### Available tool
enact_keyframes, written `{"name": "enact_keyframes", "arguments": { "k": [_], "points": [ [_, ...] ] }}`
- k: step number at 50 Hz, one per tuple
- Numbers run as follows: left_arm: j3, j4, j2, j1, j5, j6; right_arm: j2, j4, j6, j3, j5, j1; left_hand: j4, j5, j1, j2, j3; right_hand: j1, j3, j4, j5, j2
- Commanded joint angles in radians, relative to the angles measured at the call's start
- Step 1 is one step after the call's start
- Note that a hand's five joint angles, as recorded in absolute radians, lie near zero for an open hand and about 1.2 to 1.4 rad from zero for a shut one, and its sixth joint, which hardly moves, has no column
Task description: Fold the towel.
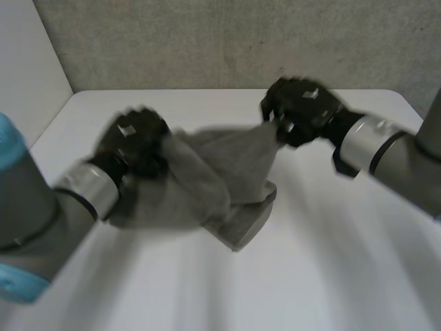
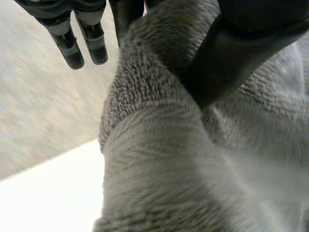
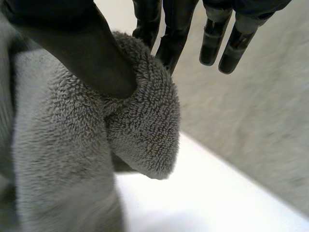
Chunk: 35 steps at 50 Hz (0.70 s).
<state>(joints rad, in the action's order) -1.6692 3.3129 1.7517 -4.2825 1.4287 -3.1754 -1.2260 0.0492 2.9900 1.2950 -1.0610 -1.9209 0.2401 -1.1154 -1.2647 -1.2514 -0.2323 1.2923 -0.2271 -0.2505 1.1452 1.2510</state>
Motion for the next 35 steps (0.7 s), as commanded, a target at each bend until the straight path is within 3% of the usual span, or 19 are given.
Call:
{"name": "enact_keyframes", "arguments": {
  "k": [1,3,4,5,6,7,8,9,12,23,28,29,35],
  "points": [
    [0.135,-0.019,0.086,-0.120,-0.056,0.012,0.236,0.009,-0.066,-0.236,0.016,0.062,-0.066,-0.106,-0.132,-0.145,0.058,0.104,0.053,0.076,0.076,0.145],
    [0.173,-0.048,0.184,-0.138,-0.057,-0.006,0.269,0.011,-0.109,-0.243,0.010,0.065,-0.066,-0.106,-0.132,-0.145,0.058,0.104,0.053,0.076,0.076,0.145],
    [0.174,-0.049,0.184,-0.138,-0.057,-0.006,0.286,0.009,-0.162,-0.240,-0.008,0.065,-0.066,-0.106,-0.132,-0.145,0.058,-0.101,0.053,0.076,-0.129,-0.060],
    [0.183,-0.065,0.215,-0.141,-0.059,-0.020,0.286,0.009,-0.163,-0.240,-0.008,0.065,-0.066,-0.106,-0.132,-0.145,0.058,-0.103,0.053,0.076,-0.131,-0.062],
    [0.189,-0.081,0.238,-0.146,-0.059,-0.034,0.287,0.009,-0.219,-0.226,-0.046,0.065,-0.066,0.201,0.176,0.163,0.058,-0.595,0.053,0.076,-0.622,-0.553],
    [0.189,-0.081,0.238,-0.146,-0.059,-0.034,0.281,0.006,-0.256,-0.206,-0.091,0.063,-0.066,0.204,0.179,0.166,0.058,-0.983,0.053,0.076,-1.011,-0.942],
    [0.189,-0.091,0.247,-0.151,-0.059,-0.047,0.281,0.006,-0.256,-0.206,-0.091,0.063,-0.066,0.731,0.705,0.692,0.058,-0.987,0.053,0.076,-1.015,-0.946],
    [0.187,-0.098,0.247,-0.151,-0.056,-0.054,0.266,0.007,-0.273,-0.178,-0.126,0.057,-0.066,1.003,0.978,0.965,0.058,-1.118,0.053,0.076,-1.145,-1.076],
    [0.177,-0.096,0.232,-0.149,-0.048,-0.055,0.194,0.004,-0.258,-0.099,-0.168,0.043,-0.066,1.047,1.022,1.008,0.058,-1.118,0.053,0.076,-1.145,-1.076],
    [0.033,-0.092,0.088,-0.134,-0.063,-0.061,-0.064,-0.032,-0.171,0.263,-0.174,-0.009,-0.066,1.033,1.007,0.994,0.058,-1.118,0.053,0.076,-1.145,-1.076],
    [-0.081,-0.090,0.025,-0.087,-0.073,-0.063,-0.093,-0.025,-0.166,0.362,-0.165,-0.055,-0.066,1.009,0.984,0.970,0.058,-1.118,0.053,0.076,-1.145,-1.076],
    [-0.081,-0.090,0.025,-0.086,-0.073,-0.063,-0.090,-0.022,-0.164,0.378,-0.165,-0.076,-0.066,1.009,0.984,0.970,0.058,-1.029,0.053,0.076,-1.057,-0.988],
    [-0.181,-0.090,0.023,0.030,-0.082,-0.063,-0.021,-0.020,-0.166,0.382,-0.171,-0.119,-0.066,0.947,0.922,0.909,0.058,-0.961,0.053,0.076,-0.988,-0.919]
  ]
}}
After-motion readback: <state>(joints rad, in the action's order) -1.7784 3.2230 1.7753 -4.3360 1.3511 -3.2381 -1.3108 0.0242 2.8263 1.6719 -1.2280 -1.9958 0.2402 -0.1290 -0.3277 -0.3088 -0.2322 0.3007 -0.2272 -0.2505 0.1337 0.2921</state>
